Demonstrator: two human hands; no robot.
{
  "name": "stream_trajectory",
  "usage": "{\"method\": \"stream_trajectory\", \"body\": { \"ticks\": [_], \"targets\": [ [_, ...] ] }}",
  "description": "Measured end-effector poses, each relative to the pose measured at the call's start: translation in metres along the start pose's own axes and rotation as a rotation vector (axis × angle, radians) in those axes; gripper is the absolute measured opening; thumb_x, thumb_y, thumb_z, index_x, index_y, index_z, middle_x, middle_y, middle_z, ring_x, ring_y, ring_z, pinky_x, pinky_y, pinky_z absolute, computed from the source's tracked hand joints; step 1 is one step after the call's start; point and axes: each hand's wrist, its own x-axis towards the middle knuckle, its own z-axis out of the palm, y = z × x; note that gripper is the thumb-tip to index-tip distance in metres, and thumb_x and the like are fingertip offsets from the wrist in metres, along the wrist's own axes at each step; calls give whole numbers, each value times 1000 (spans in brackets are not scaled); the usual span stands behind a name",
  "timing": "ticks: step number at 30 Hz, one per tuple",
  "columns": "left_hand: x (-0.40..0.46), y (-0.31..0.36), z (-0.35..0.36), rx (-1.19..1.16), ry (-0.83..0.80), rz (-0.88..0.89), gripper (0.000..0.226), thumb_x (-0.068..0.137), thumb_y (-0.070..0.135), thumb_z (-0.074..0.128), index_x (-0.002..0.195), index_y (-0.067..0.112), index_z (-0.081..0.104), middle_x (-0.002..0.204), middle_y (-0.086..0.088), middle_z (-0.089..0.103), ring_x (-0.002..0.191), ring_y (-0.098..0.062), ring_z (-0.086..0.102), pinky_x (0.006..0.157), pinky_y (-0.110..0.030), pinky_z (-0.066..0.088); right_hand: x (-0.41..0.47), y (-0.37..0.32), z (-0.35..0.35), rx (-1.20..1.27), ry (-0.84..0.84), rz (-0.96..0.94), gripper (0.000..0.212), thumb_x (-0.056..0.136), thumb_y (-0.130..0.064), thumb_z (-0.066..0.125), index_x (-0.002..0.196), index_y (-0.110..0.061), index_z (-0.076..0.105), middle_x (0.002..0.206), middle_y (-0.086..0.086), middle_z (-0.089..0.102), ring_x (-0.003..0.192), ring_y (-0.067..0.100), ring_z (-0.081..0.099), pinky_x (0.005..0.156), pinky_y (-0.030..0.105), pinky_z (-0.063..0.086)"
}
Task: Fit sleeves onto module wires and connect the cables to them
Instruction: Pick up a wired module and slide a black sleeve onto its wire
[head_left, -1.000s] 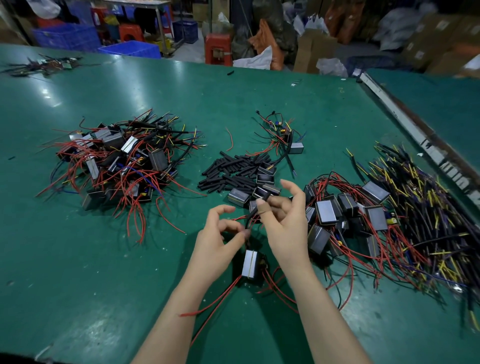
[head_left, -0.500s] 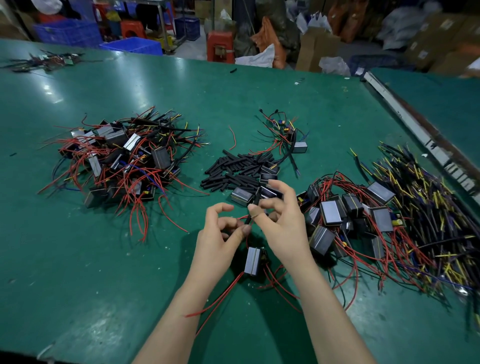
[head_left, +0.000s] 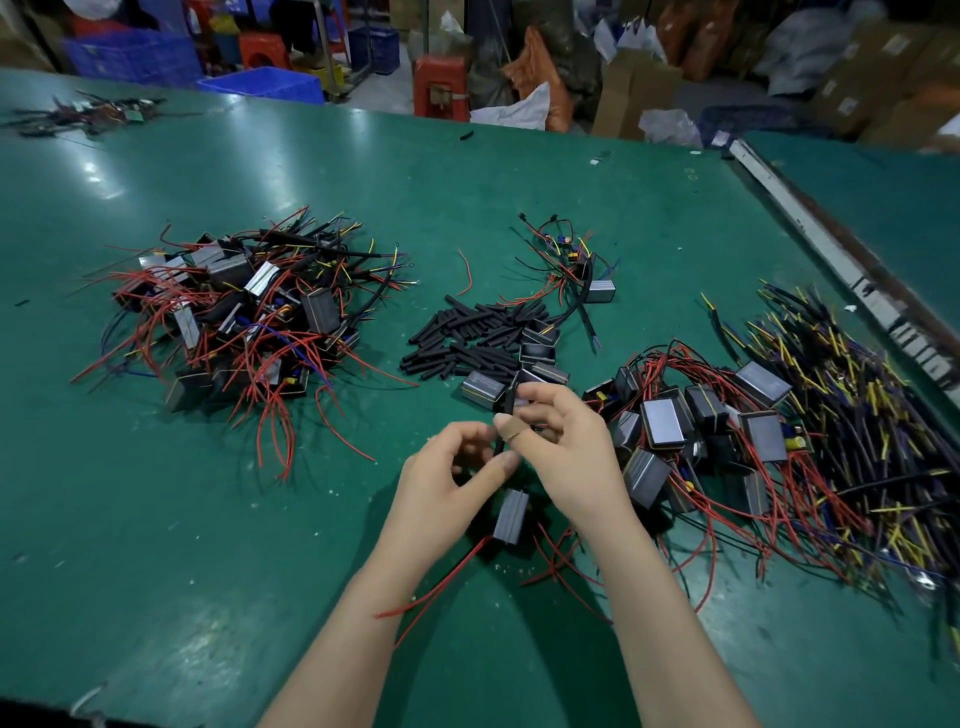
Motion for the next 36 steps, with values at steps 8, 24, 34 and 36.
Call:
{"method": "stream_trajectory", "body": {
  "ticks": [8,24,34,36],
  "targets": [
    [-2,3,-1,28,22,18,11,87,26,65,77,23,62,70,2,62,68,-10,53,69,-32,44,7,-8,4,35,95,-19,11,87,-21,68,77,-27,68,86,1,68,78,13,59,76,25,48],
    [19,19,6,-129,-79,-68,27,76,30,66,102,29,58,99,9,70,94,-6,65,84,-24,50,11,-20,15,-27,44,-142,14,86,-19,70,79,-31,68,93,-4,63,89,10,59,81,16,45],
    [13,6,-1,-548,4,-162,9,92,4,53,97,11,56,84,-4,75,68,-12,69,59,-17,51,13,-8,-7,222,88,191,14,96,-15,55,100,-19,67,79,-5,63,59,1,55,50,16,44],
    [12,4,-1,-570,18,-155,13,92,4,52,102,13,53,82,-5,74,67,-13,68,58,-17,50,13,-9,-3,246,-34,204,20,98,-18,52,94,-23,71,76,-7,64,55,2,52,47,16,40]
  ]
}}
